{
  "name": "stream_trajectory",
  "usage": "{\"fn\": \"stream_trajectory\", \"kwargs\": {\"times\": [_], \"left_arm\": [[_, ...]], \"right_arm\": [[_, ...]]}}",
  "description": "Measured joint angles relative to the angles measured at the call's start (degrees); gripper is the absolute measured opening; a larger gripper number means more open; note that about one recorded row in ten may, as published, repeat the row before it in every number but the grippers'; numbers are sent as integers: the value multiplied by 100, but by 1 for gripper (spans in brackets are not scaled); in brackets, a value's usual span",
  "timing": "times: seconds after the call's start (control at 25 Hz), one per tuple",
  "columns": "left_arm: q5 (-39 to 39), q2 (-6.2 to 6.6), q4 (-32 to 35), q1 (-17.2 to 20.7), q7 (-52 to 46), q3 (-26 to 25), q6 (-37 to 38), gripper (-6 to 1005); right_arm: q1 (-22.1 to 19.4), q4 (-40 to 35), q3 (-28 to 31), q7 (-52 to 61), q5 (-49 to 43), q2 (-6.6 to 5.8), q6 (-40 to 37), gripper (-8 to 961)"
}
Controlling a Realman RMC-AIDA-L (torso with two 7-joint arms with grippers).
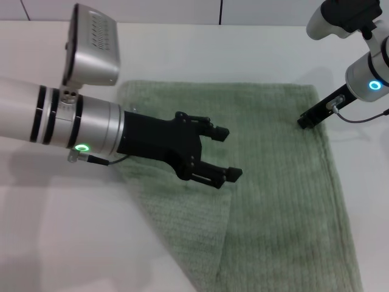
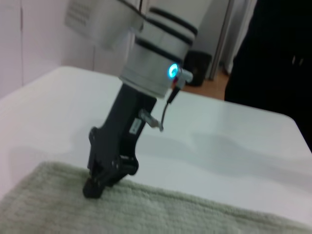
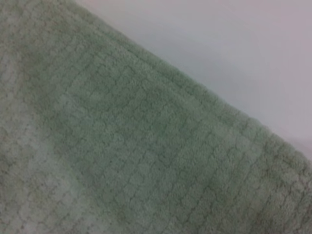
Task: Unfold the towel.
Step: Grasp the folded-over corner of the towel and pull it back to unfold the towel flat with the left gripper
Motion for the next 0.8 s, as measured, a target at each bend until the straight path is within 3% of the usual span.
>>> {"fn": "stream_trajectory", "kwargs": {"times": [0.32,0.4,0.6,0.8], "left_arm": [[126,-12,-3,-53,-63,294,-220,860],[130,-12,-3,-54,-70,739,-595,860],[166,-12,-50,-59,-84,1095,-947,860],[374,-23,-94,-93,-193,1205,-1129,859]], "right_arm": [[15,0,0,-3,0,0,9,0],[17,0,0,-4,0,0,11,0],[20,0,0,-6,0,0,12,0],[20,0,0,-6,0,7,11,0]]}}
